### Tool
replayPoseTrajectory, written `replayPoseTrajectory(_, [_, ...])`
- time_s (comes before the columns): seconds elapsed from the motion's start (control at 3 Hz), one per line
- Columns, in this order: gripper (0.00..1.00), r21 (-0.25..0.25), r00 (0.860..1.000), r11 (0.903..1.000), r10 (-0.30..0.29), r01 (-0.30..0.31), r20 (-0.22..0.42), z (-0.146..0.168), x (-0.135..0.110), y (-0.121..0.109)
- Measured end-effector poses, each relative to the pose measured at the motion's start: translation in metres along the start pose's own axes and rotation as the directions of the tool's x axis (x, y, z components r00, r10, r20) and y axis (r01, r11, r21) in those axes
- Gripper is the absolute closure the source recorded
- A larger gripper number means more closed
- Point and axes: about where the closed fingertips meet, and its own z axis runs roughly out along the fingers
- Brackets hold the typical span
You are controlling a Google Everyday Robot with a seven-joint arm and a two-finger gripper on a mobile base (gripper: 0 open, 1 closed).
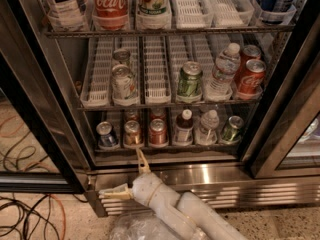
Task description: Pick pepsi can from bottom shelf of fridge
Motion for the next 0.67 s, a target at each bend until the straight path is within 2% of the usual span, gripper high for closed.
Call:
replayPoseTrajectory(0.33, [0.0, 0.035, 0.999, 0.9989, 0.031, -0.032, 0.034, 0.019, -0.0062, -0.0099])
replayPoseTrajectory(0.67, [0.0, 0.035, 0.999, 0.9989, 0.031, -0.032, 0.034, 0.019, -0.0062, -0.0099])
